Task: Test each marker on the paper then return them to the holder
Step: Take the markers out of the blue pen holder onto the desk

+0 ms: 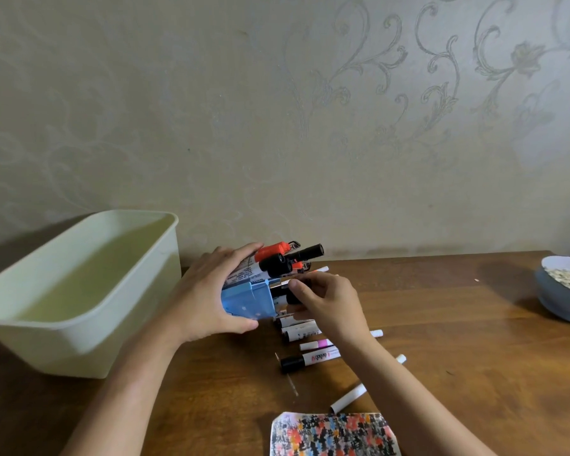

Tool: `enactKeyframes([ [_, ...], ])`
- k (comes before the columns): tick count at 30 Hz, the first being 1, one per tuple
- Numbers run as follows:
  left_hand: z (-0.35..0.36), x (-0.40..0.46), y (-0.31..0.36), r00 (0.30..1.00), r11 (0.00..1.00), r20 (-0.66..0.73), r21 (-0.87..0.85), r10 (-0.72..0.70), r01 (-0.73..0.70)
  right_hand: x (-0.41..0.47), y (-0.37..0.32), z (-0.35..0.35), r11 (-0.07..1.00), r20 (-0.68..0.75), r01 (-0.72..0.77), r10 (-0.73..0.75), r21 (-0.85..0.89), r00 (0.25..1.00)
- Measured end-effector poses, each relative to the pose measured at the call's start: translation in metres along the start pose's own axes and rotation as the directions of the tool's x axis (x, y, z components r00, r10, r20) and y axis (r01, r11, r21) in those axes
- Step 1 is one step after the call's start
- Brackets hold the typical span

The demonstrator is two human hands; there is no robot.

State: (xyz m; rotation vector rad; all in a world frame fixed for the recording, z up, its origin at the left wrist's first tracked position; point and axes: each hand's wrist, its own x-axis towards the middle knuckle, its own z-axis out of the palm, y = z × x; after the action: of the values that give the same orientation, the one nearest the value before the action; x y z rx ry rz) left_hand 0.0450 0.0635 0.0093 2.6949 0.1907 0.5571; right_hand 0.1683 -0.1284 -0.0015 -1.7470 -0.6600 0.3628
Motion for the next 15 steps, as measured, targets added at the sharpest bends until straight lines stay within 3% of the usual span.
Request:
enactKeyframes([
  [8,0.002,0.001,-0.002,0.998,0.999,-0.053,-0.021,-0.042,0.041,0.008,0.002,-0.033,0.999,0.0,0.03,-0.03,0.029,1.0],
  [15,0.003,0.002,-0.004,0.991,0.994,-0.1,-0.068,-0.091,0.084,0.022,0.017,-0.075,1.0,-0.095,-0.006,0.009,0.027,0.995],
])
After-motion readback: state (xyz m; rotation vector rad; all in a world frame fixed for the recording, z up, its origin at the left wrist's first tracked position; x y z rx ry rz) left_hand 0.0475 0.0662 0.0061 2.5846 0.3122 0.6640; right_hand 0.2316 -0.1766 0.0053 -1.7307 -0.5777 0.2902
